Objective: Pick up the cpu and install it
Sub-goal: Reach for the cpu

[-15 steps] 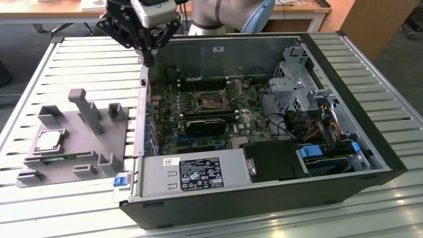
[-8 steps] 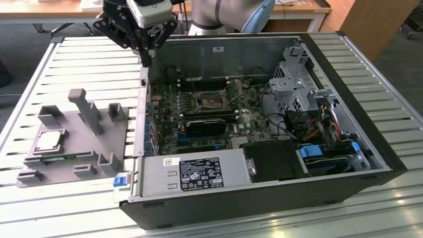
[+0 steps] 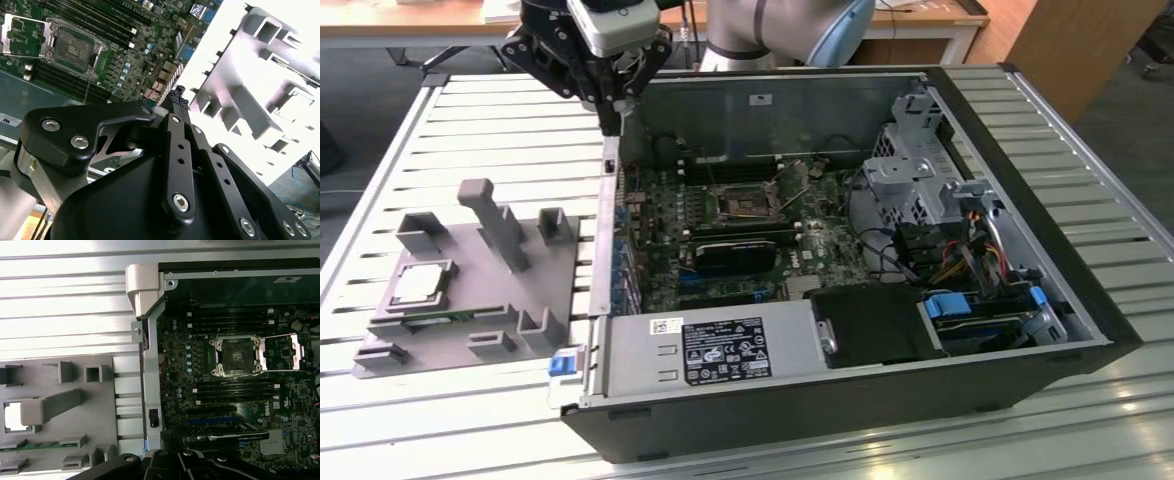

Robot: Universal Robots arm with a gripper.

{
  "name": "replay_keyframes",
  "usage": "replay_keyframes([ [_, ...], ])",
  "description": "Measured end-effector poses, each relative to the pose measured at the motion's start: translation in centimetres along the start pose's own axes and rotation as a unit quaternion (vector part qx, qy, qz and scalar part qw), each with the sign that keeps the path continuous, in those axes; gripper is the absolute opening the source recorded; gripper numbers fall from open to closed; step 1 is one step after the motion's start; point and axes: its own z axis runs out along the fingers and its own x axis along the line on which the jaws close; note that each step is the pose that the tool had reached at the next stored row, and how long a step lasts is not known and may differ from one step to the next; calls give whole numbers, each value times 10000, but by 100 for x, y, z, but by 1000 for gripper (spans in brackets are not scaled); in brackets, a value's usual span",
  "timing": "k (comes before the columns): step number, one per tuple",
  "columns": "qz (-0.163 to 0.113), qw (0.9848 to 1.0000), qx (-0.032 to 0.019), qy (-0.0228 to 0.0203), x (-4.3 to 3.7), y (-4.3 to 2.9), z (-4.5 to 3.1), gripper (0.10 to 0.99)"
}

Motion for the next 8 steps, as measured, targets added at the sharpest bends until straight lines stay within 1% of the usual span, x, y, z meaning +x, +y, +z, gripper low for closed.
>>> replay_keyframes([
  [8,0,10000,0,0,40,-3,0,106],
])
